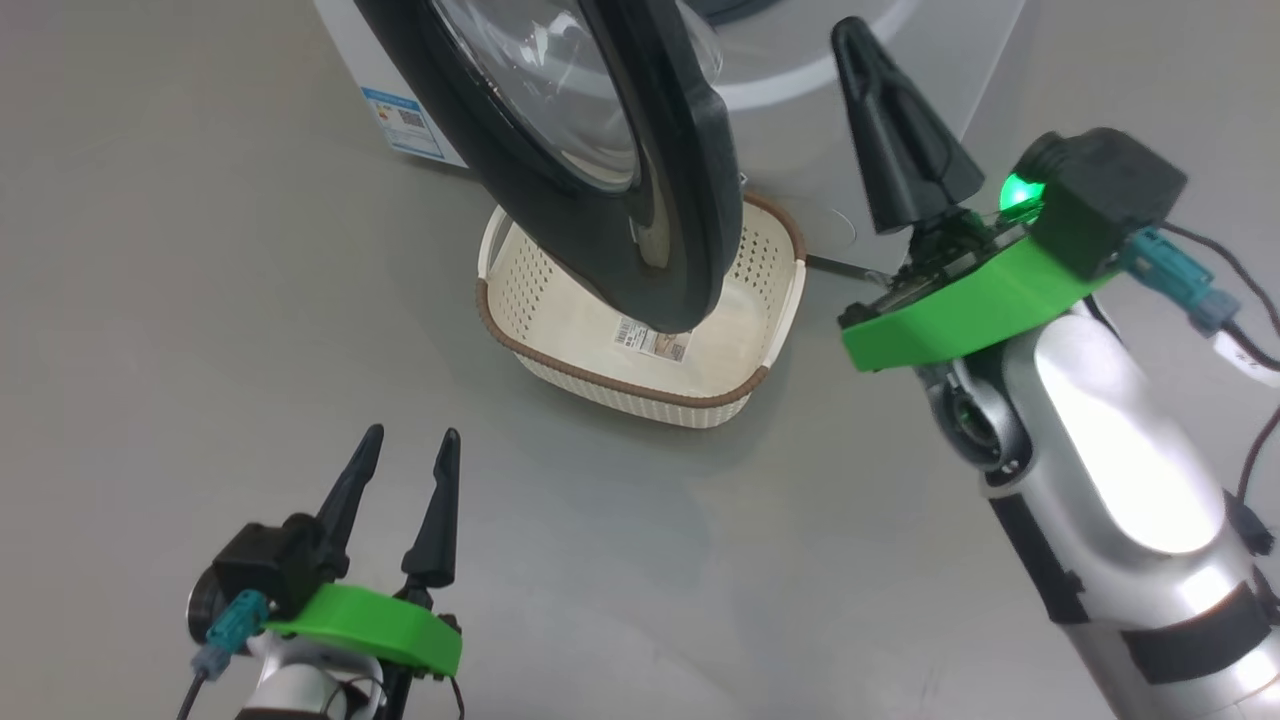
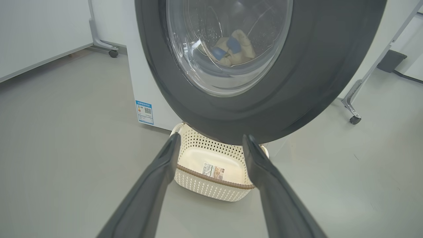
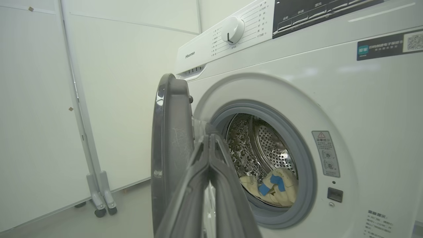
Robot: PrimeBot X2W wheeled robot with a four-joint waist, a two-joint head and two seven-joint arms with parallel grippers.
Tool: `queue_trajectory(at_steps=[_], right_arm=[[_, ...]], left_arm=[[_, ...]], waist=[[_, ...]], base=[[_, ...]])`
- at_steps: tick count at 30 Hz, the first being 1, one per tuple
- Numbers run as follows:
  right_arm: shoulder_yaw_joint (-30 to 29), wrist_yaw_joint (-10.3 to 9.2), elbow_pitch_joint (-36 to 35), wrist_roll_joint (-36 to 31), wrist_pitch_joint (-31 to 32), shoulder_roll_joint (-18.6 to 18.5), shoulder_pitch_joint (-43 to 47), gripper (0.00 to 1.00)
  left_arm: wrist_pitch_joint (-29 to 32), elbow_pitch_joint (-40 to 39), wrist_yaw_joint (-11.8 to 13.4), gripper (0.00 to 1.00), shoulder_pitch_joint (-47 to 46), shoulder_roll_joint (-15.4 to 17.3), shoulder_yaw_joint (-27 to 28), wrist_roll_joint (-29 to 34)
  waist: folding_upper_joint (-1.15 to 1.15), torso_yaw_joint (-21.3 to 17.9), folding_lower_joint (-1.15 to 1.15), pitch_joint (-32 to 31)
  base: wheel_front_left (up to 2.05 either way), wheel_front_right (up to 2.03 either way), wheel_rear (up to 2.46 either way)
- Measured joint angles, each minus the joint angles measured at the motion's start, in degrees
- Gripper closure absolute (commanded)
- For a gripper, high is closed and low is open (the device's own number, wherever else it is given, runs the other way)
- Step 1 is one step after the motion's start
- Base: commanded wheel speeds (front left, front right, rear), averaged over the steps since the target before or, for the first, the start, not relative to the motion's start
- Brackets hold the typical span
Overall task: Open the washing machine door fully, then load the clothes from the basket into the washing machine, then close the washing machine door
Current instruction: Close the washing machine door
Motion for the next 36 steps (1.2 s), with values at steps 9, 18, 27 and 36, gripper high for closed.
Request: queue_trajectory(at_steps=[9,18,27,36], right_arm=[[14.4,0.0,-2.6,4.1,0.0,-0.7,-0.1,1.0],[24.8,0.0,0.5,6.5,0.0,-3.0,0.0,1.0],[27.9,0.0,5.8,7.6,0.0,-4.6,-2.2,1.0],[24.3,0.0,10.0,6.4,0.0,-4.7,-2.7,1.0]], left_arm=[[0.0,0.6,0.0,0.0,-0.9,-0.7,-0.8,-0.1],[0.0,1.0,0.0,0.0,-0.9,-1.1,-1.0,-0.2],[0.0,1.0,0.0,0.0,-0.9,-1.6,-1.0,-0.2],[0.0,1.1,0.0,0.0,-2.2,-2.1,-1.1,-0.1]], waist=[[0.0,2.3,0.0,-0.1],[0.0,4.2,0.0,-0.4],[0.0,5.0,0.0,1.4],[0.0,5.2,0.0,3.4]], base=[[0.0,0.0,0.0],[0.0,0.0,0.0],[0.0,0.0,0.0],[0.0,0.0,0.0]])
